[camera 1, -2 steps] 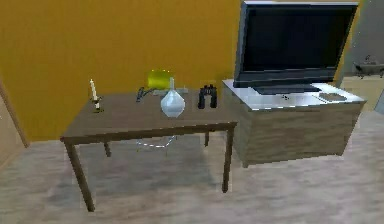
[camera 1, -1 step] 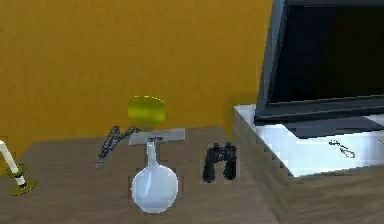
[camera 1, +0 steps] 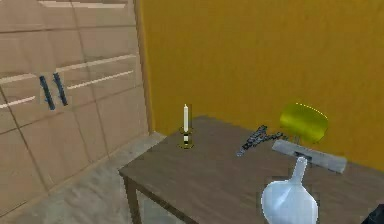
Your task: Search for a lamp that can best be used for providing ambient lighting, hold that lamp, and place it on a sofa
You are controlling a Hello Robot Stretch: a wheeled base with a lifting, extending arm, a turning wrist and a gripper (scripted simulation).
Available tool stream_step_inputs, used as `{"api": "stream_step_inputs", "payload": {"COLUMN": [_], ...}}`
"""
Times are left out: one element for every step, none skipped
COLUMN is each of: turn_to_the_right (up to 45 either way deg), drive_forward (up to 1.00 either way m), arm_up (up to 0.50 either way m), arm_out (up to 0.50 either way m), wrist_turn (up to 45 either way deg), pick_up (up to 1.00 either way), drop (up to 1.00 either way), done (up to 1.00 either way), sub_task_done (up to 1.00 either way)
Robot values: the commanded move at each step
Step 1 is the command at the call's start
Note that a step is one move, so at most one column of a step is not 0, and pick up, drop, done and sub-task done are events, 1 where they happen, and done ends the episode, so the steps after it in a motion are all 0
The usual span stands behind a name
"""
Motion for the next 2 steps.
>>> {"api": "stream_step_inputs", "payload": {"turn_to_the_right": [-45.0, -42.0], "drive_forward": [0.00, 0.00], "arm_up": [0.00, 0.00], "arm_out": [0.00, 0.00], "wrist_turn": [0.0, 0.0], "pick_up": [0.00, 0.00], "drop": [0.00, 0.00], "done": [0.00, 0.00], "sub_task_done": [0.00, 0.00]}}
